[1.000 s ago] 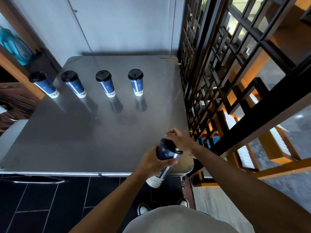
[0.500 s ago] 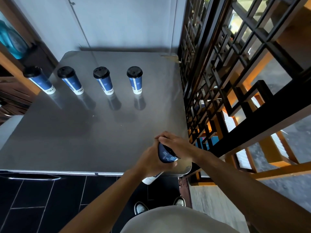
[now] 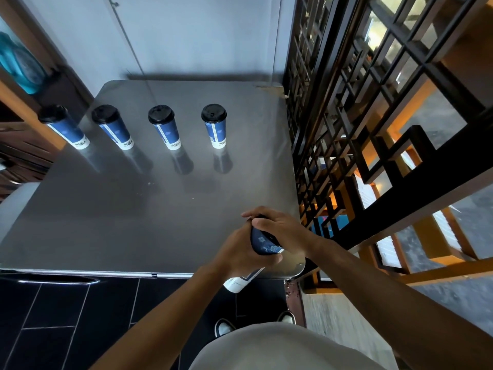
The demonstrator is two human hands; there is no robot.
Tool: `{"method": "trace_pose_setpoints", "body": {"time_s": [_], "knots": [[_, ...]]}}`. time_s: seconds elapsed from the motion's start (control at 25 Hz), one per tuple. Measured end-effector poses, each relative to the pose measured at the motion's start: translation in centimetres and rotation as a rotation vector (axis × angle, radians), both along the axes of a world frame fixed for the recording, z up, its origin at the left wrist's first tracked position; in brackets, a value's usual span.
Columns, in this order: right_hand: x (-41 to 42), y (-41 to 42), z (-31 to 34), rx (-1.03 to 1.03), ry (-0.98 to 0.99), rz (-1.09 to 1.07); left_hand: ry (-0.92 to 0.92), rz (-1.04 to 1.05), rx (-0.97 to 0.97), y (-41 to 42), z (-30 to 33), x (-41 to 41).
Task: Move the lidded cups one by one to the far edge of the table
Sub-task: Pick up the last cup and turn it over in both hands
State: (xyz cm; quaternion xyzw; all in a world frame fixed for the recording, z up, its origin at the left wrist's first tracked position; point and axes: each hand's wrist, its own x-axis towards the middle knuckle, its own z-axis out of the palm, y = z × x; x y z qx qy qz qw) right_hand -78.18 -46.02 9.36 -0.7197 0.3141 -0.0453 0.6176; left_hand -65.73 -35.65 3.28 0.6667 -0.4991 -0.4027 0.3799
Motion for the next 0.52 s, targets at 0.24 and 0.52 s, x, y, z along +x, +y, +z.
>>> {"method": "trace_pose_setpoints", "body": {"time_s": [0.24,0.52], "knots": [[1.0,-1.4,-0.3,0.279,-0.106,-0.221,0.453,0.204,0.059,-0.3,0.3,0.4],[2.1,-0.8,-1.9,0.358,-0.221,-0.363,1.155,0.436,0.277,-2.6,3.4,1.4]]}}
